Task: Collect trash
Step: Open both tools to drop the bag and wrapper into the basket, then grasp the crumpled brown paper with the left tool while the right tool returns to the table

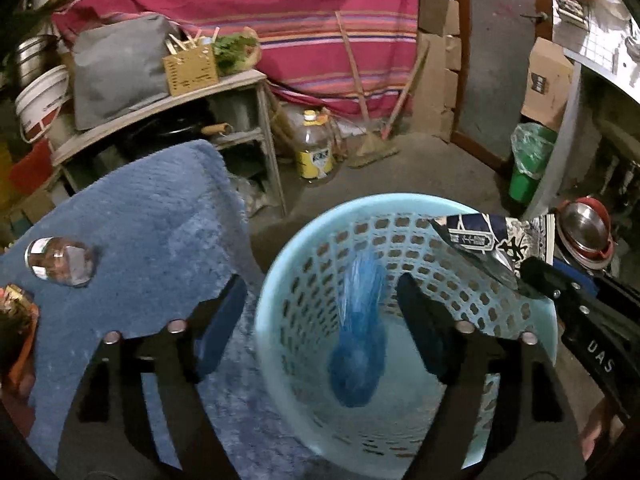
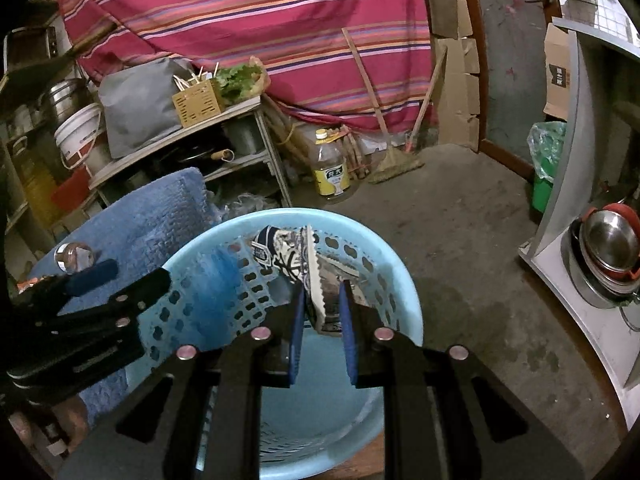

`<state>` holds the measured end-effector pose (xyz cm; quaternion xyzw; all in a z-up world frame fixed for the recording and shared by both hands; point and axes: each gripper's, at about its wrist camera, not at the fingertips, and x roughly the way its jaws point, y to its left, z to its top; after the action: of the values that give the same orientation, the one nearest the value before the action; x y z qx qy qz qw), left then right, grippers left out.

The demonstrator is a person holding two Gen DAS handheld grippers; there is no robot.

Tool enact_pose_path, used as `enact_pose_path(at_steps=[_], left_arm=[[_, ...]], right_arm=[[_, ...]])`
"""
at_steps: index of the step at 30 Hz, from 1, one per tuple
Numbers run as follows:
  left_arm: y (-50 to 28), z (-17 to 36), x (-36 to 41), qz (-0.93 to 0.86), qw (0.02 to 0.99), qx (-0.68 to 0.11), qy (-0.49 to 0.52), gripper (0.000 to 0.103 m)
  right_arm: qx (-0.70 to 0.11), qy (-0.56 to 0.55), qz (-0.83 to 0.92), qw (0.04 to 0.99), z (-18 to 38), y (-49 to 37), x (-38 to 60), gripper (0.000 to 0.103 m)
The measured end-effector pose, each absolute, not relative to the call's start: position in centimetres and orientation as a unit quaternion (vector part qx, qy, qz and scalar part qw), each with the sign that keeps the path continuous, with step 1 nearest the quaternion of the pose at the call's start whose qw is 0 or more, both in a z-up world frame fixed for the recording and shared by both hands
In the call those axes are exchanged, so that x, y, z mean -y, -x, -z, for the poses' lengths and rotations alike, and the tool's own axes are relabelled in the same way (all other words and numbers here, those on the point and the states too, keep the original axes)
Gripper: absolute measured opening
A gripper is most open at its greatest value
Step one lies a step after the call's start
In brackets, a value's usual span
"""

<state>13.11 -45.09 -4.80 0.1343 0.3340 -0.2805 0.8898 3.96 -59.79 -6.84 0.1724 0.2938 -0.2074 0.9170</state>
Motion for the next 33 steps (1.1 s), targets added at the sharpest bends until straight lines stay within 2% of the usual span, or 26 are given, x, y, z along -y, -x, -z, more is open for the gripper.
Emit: enact_pose_path(at_steps=[2,4,8,9,10,11,12,16,18,21,33], left_arm=[[-13.3,4.5,44.3,0.272,0.894,-0.332,-0.131,0.080],[-13.4,4.1,43.1,0.259,0.901,-0.326,-0.123,0.088],[-13.6,3.5,40.7,0.236,0.914,-0.311,-0.112,0.091],[-13.7,3.4,39.9,0.229,0.917,-0.308,-0.109,0.092],[-13.9,3.3,39.2,0.225,0.919,-0.307,-0.106,0.092],[-14.0,3.2,38.6,0.220,0.920,-0.307,-0.103,0.092],[-14.1,3.2,38.1,0.216,0.921,-0.308,-0.101,0.092],[-14.6,2.6,35.3,0.197,0.926,-0.306,-0.097,0.092],[-14.7,2.2,33.3,0.188,0.929,-0.304,-0.091,0.093],[-14.7,1.6,30.5,0.174,0.935,-0.295,-0.092,0.096],[-15.5,-0.9,15.9,0.097,0.956,-0.265,-0.075,0.098]], right_arm=[[-0.296,-0.172,0.206,0.917,7.0,-4.0,59.8,0.018],[-0.299,-0.169,0.208,0.916,7.1,-4.3,59.7,0.018],[-0.307,-0.152,0.215,0.915,7.4,-5.3,58.8,0.022],[-0.312,-0.143,0.223,0.912,7.5,-5.7,58.4,0.034],[-0.315,-0.140,0.226,0.911,7.7,-5.9,58.1,0.042],[-0.317,-0.137,0.230,0.910,7.8,-6.2,57.8,0.056],[-0.318,-0.134,0.233,0.909,7.8,-6.4,57.5,0.061],[-0.334,-0.124,0.233,0.905,8.2,-7.2,56.8,0.065],[-0.334,-0.113,0.243,0.904,8.0,-7.3,56.1,0.075],[-0.319,-0.100,0.245,0.910,7.0,-7.2,54.6,0.085],[-0.276,-0.063,0.162,0.945,2.8,-10.6,43.7,0.087]])
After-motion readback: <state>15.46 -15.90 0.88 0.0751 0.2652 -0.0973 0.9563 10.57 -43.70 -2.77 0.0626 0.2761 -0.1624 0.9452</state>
